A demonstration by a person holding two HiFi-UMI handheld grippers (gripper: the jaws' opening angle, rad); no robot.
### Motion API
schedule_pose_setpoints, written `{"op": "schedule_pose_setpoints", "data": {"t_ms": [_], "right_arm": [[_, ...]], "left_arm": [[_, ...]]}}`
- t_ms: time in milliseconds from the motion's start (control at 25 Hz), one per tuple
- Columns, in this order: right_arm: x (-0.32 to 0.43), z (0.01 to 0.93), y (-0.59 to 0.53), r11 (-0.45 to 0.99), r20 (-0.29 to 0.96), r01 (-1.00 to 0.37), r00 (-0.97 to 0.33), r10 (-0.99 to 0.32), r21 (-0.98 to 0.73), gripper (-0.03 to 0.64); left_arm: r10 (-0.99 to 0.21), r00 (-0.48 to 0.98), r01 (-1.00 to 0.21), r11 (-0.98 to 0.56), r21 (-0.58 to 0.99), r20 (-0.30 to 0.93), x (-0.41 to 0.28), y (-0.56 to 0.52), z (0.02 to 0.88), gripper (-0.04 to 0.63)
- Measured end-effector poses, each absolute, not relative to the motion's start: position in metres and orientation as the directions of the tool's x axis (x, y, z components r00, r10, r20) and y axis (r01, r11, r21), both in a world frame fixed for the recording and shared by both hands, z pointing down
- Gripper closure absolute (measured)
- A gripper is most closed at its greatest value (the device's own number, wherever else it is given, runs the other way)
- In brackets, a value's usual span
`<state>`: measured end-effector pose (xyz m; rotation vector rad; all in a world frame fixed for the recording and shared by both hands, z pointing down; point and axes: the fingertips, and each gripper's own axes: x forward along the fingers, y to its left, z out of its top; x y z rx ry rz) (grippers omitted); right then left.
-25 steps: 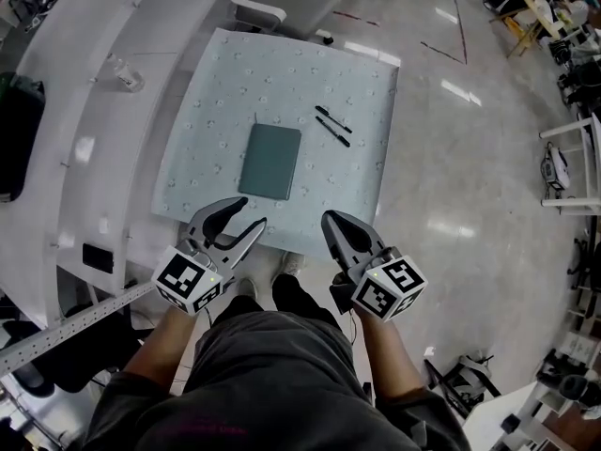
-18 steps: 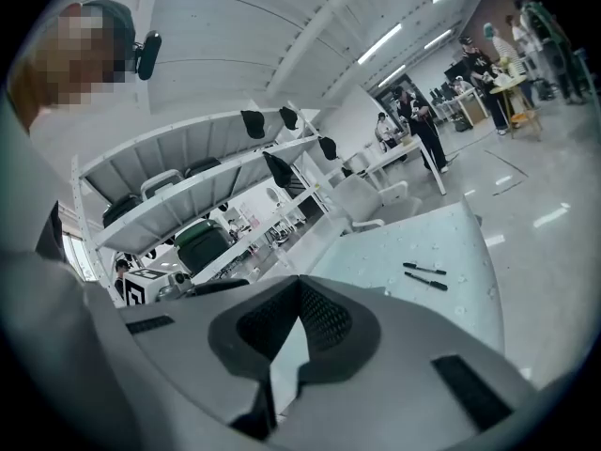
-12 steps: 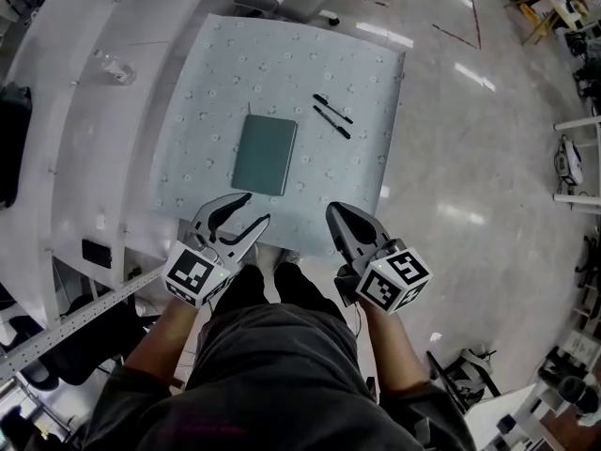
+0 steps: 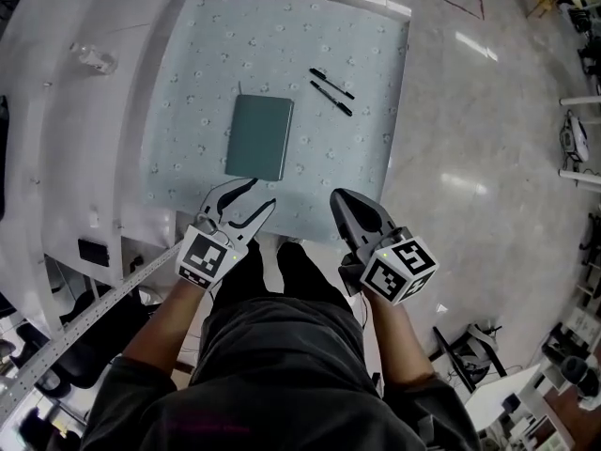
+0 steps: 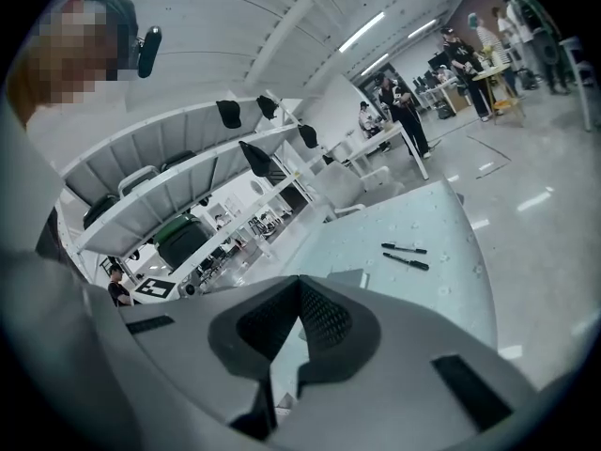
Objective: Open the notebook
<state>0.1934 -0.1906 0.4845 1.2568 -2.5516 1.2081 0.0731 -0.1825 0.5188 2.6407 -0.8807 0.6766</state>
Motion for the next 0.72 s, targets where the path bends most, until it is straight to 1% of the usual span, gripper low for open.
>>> {"op": "schedule_pose_setpoints", "data": {"t_ms": [280, 720], "right_arm": [[0.193, 0.510, -0.190, 0.321, 0.405, -0.716, -0.642, -0.651, -0.620, 0.617], [0.203, 0.552, -0.183, 0.220, 0.471, -0.753, -0.582, -0.663, -0.620, 0.617]], "left_arm": [[-0.450, 0.706, -0.594, -0.797, 0.111, 0.547, 0.078, -0.188, 0.562, 0.411], [-0.402, 0.655, -0.532, -0.847, 0.013, 0.640, 0.078, -0.193, 0.633, 0.411]]}}
